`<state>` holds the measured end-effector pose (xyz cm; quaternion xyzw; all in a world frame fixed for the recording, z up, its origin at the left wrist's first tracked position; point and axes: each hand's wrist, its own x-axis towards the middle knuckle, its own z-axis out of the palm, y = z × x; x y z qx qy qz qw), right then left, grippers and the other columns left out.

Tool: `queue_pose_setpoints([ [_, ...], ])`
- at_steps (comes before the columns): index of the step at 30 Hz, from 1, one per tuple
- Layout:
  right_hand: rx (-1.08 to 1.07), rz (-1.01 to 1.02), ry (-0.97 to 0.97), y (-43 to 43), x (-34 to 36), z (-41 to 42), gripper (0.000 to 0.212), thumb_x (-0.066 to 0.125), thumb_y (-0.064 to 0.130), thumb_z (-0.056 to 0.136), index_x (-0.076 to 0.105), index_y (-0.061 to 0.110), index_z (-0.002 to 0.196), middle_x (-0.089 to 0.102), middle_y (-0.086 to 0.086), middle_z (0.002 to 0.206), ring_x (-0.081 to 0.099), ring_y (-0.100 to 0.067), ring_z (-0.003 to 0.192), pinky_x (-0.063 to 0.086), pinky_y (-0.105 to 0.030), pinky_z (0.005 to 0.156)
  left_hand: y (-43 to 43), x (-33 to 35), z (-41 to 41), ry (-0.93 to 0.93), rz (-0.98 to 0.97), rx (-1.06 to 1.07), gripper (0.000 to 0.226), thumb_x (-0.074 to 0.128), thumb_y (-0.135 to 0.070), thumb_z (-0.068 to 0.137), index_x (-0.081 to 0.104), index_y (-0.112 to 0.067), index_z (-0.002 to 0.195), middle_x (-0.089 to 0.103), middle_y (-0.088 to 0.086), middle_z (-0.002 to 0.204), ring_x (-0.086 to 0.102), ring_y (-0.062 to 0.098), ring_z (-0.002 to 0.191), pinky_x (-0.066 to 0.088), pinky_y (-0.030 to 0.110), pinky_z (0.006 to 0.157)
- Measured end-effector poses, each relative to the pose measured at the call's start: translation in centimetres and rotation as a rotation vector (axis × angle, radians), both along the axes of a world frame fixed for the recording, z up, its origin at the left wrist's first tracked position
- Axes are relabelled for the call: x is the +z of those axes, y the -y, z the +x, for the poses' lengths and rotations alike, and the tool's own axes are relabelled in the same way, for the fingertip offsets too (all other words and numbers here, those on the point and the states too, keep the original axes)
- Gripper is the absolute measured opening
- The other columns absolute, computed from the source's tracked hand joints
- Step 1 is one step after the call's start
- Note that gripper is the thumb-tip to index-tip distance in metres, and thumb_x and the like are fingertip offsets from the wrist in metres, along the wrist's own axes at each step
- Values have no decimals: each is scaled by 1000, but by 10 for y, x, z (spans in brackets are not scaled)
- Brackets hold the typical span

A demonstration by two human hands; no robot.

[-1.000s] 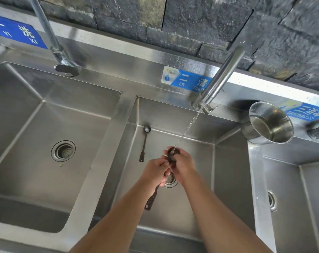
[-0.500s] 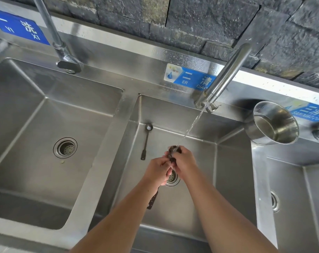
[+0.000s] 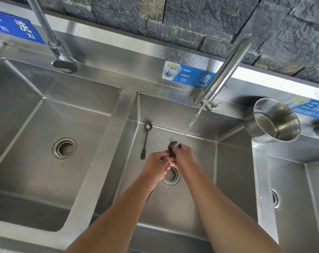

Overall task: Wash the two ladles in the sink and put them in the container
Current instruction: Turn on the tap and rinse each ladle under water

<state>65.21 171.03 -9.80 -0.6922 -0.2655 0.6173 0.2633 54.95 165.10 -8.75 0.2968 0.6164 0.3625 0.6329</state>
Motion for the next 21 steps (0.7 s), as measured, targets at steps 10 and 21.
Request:
queue_pose_setpoints([
  [10,-37,-6,7,0,-1,-2,25,47,3,95,65,6,78,69,-12,66,57,-21,52,49,-36,58,-1,-3,0,15,-22,3,43,44,-2,95,62,-17,60,47,-2,47,30,5,32,22,16,34],
  [21,87,60,111,-8,2,2,14,56,8,96,64,3,86,60,-16,64,53,-21,46,46,-36,53,-4,-1,3,-102,10,-19,37,48,-10,95,68,-20,65,49,-10,42,34,6,34,25,17,37],
])
